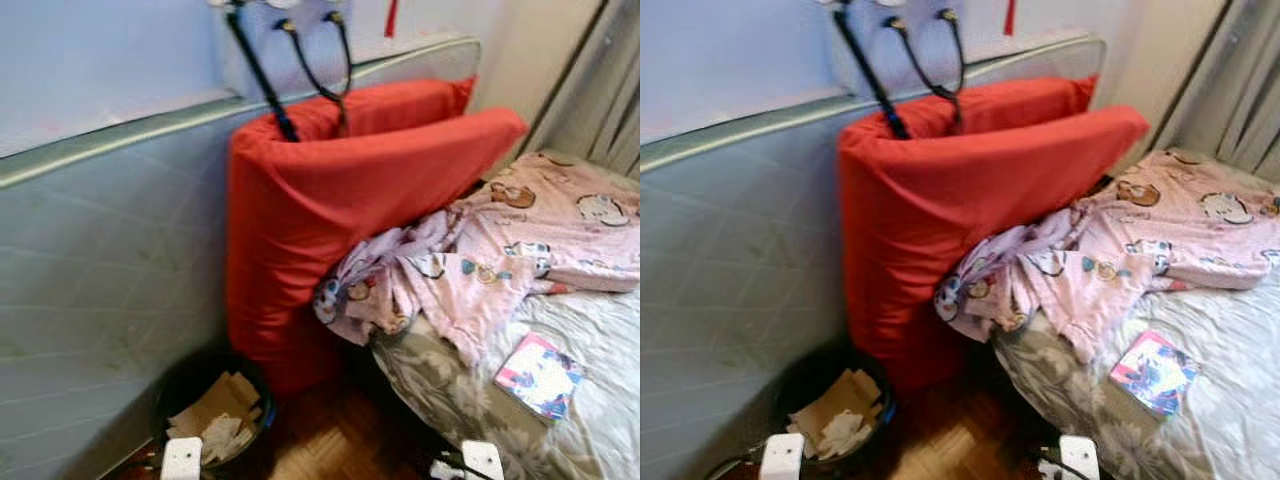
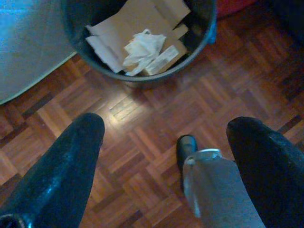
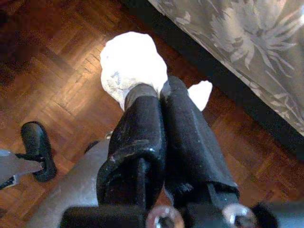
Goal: Clean up the room
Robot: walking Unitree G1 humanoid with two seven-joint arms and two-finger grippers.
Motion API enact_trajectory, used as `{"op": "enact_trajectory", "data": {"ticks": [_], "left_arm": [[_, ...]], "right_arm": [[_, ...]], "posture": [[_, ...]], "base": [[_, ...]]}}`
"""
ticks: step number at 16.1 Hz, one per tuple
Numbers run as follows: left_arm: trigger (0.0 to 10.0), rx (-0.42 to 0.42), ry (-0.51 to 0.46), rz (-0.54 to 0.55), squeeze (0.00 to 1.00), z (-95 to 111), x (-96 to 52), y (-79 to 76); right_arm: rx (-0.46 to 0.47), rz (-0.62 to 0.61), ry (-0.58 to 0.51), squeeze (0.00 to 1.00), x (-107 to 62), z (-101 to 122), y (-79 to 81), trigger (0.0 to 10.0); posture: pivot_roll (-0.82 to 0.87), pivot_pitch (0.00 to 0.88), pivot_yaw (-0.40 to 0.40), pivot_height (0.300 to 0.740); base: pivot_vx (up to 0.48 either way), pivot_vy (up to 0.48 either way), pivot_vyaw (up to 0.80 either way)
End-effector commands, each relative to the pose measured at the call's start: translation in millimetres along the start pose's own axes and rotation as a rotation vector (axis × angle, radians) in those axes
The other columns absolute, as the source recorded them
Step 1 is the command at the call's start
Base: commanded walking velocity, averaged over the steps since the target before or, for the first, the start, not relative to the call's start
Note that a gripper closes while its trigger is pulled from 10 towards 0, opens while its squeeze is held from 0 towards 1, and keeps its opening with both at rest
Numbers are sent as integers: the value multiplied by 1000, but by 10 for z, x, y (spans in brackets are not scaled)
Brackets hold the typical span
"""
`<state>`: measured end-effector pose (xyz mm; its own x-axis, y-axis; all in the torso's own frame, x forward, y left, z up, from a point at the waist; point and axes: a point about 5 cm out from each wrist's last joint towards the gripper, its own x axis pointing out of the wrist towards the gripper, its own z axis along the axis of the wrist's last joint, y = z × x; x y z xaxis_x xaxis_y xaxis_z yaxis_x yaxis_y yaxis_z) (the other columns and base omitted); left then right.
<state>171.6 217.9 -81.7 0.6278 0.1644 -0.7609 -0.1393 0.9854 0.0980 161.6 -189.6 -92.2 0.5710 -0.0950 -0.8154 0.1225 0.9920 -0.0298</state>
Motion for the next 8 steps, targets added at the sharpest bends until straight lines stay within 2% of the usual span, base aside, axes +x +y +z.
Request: {"op": "enact_trajectory", "data": {"ticks": [1, 8], "left_arm": [[10000, 12, 2, -13, 0, 2, 3, -31], [10000, 12, 4, -19, 0, -9, 1, -101]], "right_arm": [[2, -16, 8, 0, -5, -16, -54, 10000], [2, -15, 8, 0, -4, -14, -50, 10000]], "posture": [[-5, 0, -42, 740], [-5, 0, -43, 740]], "base": [[0, 292, 0], [0, 289, 0]]}}
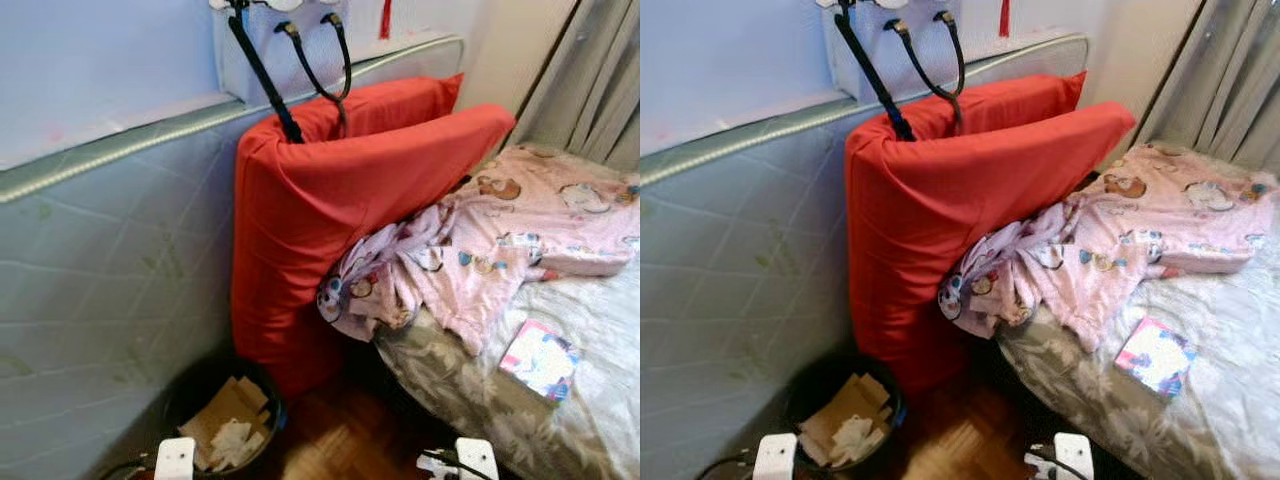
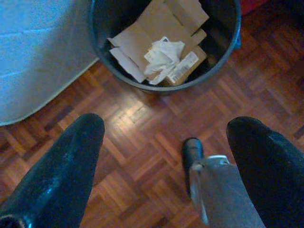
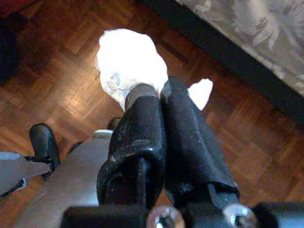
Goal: Clean up the room
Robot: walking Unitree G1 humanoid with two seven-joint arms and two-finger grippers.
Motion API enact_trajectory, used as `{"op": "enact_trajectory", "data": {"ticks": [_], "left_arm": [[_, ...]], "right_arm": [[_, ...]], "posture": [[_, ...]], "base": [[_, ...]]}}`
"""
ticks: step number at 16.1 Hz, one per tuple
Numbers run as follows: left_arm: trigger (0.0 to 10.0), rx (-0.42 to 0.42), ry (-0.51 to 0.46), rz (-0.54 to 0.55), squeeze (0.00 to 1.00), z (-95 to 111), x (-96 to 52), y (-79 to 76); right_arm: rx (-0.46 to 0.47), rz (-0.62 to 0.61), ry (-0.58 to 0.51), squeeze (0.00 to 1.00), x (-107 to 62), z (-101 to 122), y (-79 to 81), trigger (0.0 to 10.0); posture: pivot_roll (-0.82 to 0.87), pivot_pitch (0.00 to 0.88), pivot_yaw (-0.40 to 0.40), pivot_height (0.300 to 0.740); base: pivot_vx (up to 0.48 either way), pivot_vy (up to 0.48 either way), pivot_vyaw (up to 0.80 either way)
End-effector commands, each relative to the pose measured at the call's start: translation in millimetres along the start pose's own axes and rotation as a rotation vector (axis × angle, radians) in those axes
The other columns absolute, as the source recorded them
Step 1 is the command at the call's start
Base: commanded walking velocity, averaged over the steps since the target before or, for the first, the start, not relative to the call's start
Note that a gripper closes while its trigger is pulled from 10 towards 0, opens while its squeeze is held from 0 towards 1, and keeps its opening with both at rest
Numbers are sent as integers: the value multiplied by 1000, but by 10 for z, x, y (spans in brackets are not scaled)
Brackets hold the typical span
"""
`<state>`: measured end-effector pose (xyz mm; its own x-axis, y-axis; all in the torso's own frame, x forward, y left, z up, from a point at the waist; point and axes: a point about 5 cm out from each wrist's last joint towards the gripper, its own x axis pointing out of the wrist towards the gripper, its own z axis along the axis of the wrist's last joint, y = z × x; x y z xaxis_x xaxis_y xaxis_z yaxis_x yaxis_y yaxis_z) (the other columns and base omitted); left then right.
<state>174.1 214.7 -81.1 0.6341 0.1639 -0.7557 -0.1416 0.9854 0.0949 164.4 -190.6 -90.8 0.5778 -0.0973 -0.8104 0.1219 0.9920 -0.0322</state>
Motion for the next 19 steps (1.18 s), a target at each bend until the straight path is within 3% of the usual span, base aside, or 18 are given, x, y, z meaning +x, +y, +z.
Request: {"op": "enact_trajectory", "data": {"ticks": [1, 11, 19], "left_arm": [[10000, 16, 14, -18, 0, -33, -5, -73], [10000, 15, 7, -11, 0, -5, 1, -6], [10000, 19, -5, -21, 0, 9, 4, -79]], "right_arm": [[4, -13, 17, 0, -10, -45, -42, 10000], [3, -8, 18, 0, -8, -41, -32, 10000], [4, -8, 21, 0, -10, -49, -32, 10000]], "posture": [[-5, 0, -43, 740], [-4, 0, -44, 740], [-5, 0, -42, 740]], "base": [[0, 292, 0], [0, 289, 0], [0, 317, 0]]}}
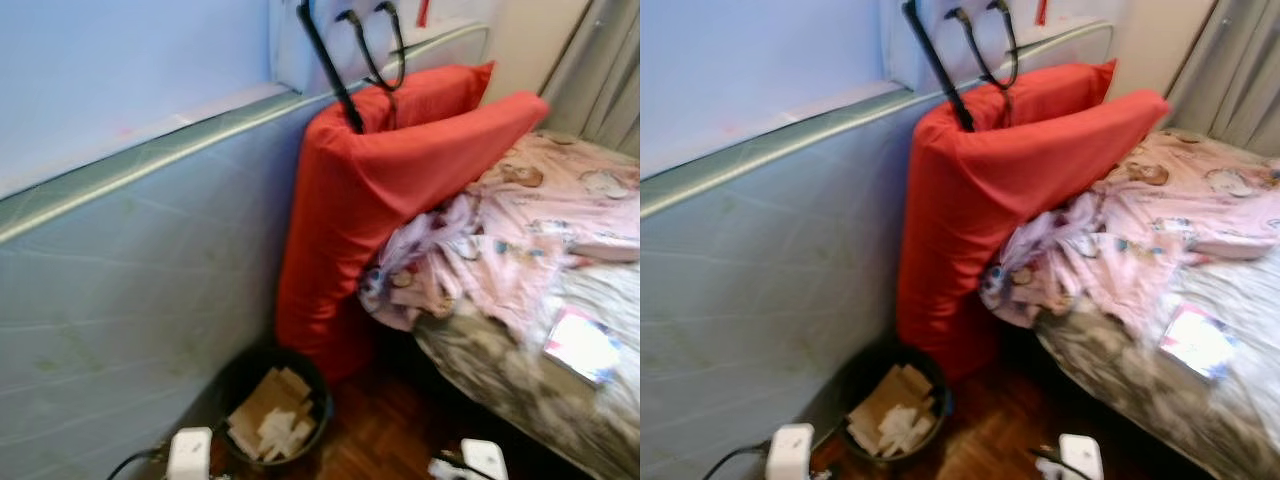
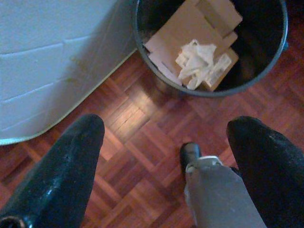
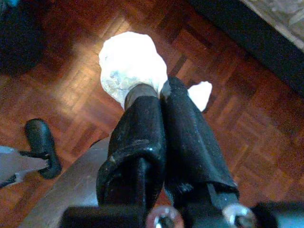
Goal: Clean up the room
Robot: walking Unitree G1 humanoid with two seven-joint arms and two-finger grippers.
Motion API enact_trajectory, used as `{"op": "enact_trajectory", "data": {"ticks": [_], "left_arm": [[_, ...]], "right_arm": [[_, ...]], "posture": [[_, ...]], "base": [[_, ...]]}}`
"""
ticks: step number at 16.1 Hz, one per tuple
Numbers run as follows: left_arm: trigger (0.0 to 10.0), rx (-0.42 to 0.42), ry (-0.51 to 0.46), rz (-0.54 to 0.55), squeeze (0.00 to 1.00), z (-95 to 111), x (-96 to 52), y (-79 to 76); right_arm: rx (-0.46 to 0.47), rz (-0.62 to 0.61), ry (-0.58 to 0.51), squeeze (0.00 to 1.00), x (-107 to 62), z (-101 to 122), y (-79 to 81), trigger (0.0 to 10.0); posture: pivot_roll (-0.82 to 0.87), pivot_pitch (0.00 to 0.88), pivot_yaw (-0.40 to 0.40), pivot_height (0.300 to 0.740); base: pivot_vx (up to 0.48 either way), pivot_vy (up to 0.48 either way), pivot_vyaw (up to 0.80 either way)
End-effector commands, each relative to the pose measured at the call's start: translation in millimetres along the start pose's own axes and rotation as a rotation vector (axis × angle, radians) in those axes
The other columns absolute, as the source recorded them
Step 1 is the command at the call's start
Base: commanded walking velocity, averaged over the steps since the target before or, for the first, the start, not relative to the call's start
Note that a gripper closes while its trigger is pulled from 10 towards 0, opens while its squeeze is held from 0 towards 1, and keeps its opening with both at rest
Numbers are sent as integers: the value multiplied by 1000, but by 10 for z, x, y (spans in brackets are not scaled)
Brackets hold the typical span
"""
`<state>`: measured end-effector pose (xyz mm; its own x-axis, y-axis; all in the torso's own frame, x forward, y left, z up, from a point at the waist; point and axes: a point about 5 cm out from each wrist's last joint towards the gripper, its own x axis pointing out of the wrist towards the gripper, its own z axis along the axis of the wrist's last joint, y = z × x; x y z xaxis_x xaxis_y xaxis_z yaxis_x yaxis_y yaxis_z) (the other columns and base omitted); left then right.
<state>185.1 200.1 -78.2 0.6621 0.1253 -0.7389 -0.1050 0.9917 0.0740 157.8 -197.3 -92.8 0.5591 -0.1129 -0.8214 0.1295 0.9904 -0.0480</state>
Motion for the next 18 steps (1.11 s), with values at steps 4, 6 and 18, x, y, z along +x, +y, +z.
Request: {"op": "enact_trajectory", "data": {"ticks": [4, 6, 18], "left_arm": [[10000, 4, 31, 22, 0, -108, -34, 97], [10000, 4, 31, 23, 0, -107, -34, 104], [10000, 8, 12, 10, 0, -64, -23, 85]], "right_arm": [[6, 11, 1, 0, 5, 10, 44, 10000], [6, 11, 1, 0, 5, 9, 42, 10000], [-14, 15, -9, 0, 6, 26, 46, 10000]], "posture": [[-5, 0, -41, 740], [-6, 0, -41, 740], [-3, 0, -42, 740]], "base": [[0, 319, 0], [0, 319, 0], [0, 0, 67]]}}
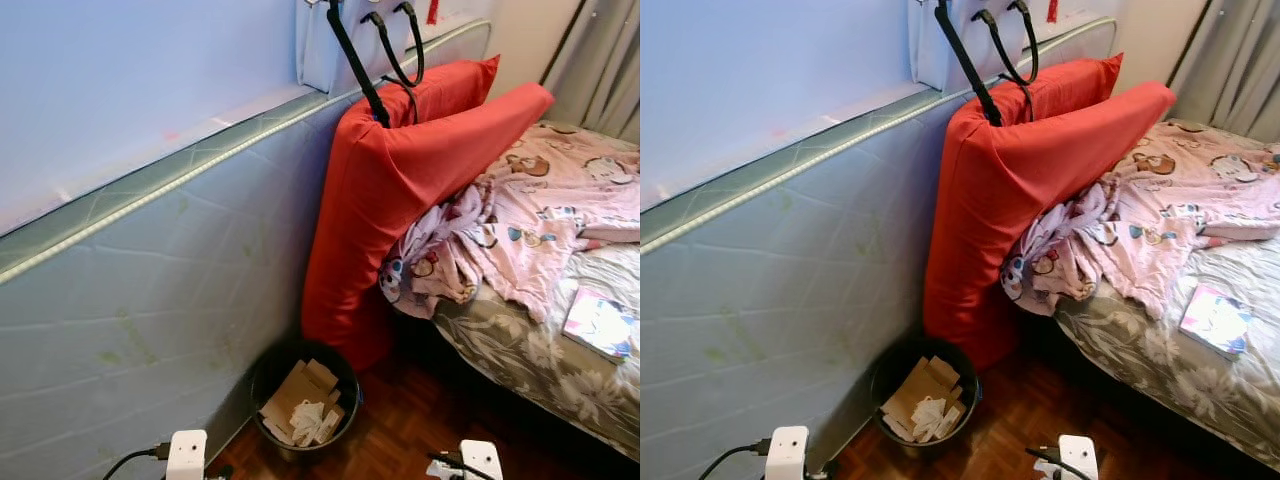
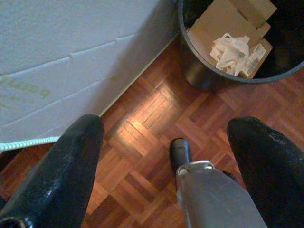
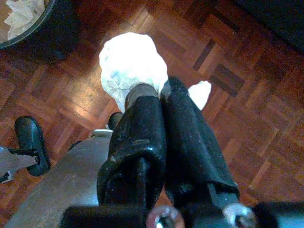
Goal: Clean up the room
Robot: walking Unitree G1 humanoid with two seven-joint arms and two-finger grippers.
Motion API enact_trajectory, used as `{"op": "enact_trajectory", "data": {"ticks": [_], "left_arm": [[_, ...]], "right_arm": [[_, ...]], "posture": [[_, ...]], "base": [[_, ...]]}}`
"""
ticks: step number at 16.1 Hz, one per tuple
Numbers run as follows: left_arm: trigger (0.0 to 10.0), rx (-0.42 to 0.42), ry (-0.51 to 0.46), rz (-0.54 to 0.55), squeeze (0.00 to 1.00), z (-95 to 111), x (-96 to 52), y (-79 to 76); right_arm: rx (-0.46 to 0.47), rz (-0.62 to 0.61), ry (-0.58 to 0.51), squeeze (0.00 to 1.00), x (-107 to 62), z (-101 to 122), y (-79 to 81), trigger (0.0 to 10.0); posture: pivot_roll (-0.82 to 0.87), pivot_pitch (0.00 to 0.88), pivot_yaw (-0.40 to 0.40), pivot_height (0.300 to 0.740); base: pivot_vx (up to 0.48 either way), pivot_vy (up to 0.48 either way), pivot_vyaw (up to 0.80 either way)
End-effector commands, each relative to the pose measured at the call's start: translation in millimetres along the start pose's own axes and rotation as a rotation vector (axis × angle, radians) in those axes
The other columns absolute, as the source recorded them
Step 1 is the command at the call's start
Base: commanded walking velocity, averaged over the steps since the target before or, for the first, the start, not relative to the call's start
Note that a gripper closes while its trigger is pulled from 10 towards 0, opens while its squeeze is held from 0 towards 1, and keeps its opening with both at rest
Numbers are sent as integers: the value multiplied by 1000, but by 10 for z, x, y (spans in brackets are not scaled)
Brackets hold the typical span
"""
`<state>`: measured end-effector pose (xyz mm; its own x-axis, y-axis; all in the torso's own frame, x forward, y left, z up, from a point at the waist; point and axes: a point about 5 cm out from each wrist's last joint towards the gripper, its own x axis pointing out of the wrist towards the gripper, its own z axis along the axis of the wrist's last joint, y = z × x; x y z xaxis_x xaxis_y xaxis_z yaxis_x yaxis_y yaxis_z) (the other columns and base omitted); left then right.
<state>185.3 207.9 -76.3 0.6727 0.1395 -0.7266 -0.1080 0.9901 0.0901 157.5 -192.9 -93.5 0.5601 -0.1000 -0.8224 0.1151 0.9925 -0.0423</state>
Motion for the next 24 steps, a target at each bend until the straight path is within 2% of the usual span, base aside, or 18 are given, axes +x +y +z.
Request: {"op": "enact_trajectory", "data": {"ticks": [1, 11, 21, 24], "left_arm": [[10000, 0, 29, -4, 0, -81, -21, 4], [10000, -7, 23, -2, 0, -59, -14, -9], [10000, -9, 26, -7, 0, -58, -12, -38], [10000, -18, 27, -13, 0, -62, -13, -42]], "right_arm": [[-5, 4, -11, 0, 8, 38, 4, 10000], [0, 4, -11, 0, 9, 42, 9, 10000], [18, 9, -24, 0, 16, 80, 24, 10000], [17, 12, -24, 0, 17, 83, 31, 10000]], "posture": [[-3, 0, -43, 740], [-2, 0, -47, 740], [-5, 0, -47, 740], [-5, 0, -47, 740]], "base": [[0, 0, 800], [0, 0, 800], [0, 0, 0], [270, 0, 0]]}}
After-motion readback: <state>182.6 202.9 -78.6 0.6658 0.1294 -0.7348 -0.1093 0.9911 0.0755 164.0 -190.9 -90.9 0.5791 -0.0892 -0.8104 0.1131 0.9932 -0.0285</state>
